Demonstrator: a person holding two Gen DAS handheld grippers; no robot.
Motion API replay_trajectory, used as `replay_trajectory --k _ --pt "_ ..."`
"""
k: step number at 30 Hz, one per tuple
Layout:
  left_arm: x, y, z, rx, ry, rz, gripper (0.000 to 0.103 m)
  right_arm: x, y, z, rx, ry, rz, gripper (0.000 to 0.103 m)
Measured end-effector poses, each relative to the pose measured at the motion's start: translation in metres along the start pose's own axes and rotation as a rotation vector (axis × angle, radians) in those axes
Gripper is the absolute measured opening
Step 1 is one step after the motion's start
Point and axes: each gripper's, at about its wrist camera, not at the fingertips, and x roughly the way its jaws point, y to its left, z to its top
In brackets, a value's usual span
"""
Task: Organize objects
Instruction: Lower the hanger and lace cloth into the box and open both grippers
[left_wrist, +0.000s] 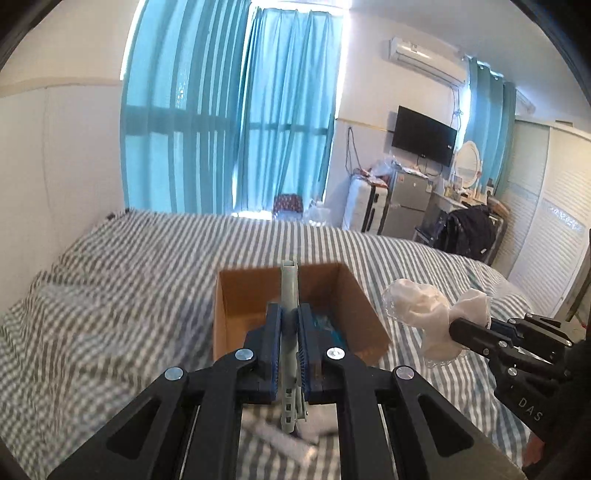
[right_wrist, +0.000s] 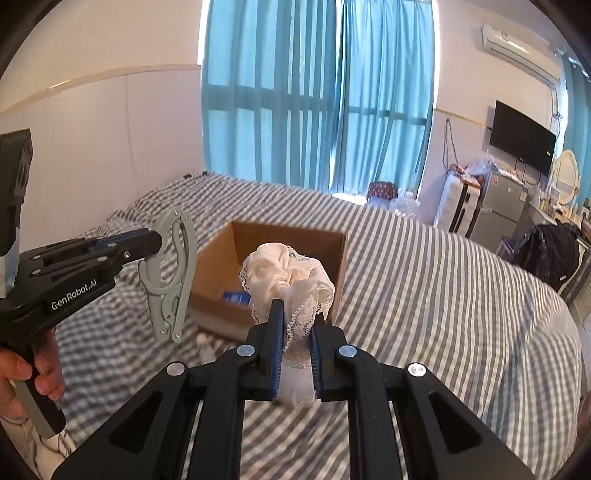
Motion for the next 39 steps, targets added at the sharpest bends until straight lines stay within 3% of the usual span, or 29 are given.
replay_trajectory --k 5,10,17,25,29,30,31,32,34,37,39 --pt "0.037 0.004 0.027 0.007 -0.007 0.006 0.008 0.030 -0.008 0.033 0.003 -0.018 0.001 0.012" --pt "0.089 0.011 0.033 0.013 0.028 0.027 0.008 0.080 -0.014 0.056 -0.003 0.001 0.011 0.012" --pt "0.160 0.023 0.007 -0.001 0.134 0.048 0.008 0.166 -0.018 0.039 -0.004 0.104 0.032 0.012" --pt "0.183 0.030 -0.014 -0.002 0.194 0.045 0.009 0.203 -0.024 0.018 0.016 0.142 0.055 0.016" --pt "0.173 0.023 -0.011 0.024 0.187 0.070 0.012 0.191 -0.026 0.023 0.041 0.095 0.068 0.029" --pt "0.169 0.021 -0.010 0.033 0.188 0.076 0.017 0.188 -0.025 0.025 0.043 0.089 0.068 0.037" --pt "0.164 0.018 -0.007 0.042 0.186 0.087 0.029 0.183 -0.025 0.027 0.044 0.081 0.069 0.041" --pt "0.159 0.017 -0.005 0.045 0.180 0.096 0.048 0.177 -0.026 0.030 0.046 0.072 0.065 0.050" --pt "0.143 0.015 -0.001 0.034 0.150 0.112 0.070 0.164 -0.028 0.036 0.051 0.054 0.047 0.060" --pt "0.114 0.015 0.006 0.009 0.115 0.108 0.080 0.137 -0.030 0.045 0.057 0.030 0.032 0.063" --pt "0.099 0.015 0.010 0.006 0.105 0.117 0.086 0.115 -0.031 0.050 0.059 0.010 0.022 0.071"
